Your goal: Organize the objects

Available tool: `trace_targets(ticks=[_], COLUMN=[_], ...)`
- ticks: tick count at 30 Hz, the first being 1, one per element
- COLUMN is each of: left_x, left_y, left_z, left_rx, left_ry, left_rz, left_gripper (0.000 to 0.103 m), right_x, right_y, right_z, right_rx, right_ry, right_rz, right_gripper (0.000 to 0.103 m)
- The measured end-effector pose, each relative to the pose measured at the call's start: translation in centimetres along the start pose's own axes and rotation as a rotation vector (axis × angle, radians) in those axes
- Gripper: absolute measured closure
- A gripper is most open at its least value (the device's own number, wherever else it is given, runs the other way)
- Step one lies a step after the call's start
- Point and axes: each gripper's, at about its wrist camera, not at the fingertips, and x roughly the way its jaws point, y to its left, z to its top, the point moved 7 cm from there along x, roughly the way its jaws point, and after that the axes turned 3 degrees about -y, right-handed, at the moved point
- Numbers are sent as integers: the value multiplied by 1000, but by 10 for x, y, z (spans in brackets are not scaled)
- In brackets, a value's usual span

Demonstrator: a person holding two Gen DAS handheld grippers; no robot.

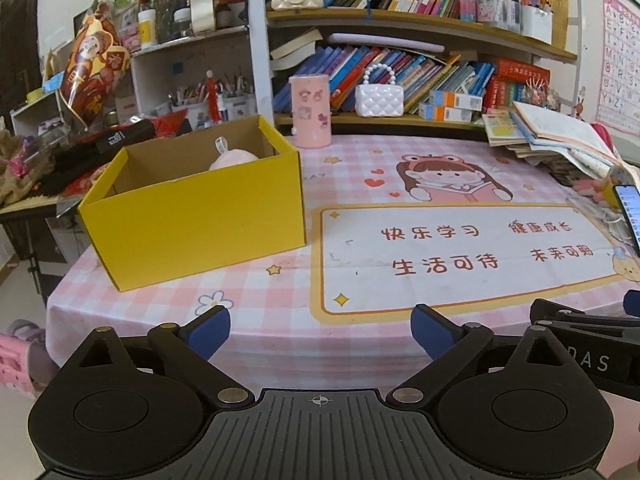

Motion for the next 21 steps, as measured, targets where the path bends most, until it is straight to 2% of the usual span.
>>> trace_targets(ticks=[21], left_x=[2], left_y=[8], left_z=[-4], left_rx=[-17], left_ry=[32], left_rz=[18], left_gripper=[3], right_x=[0], right_y=[5], right_z=[-2], right_rx=[-22], right_ry=[4], right_rz=[-5], right_gripper=[10])
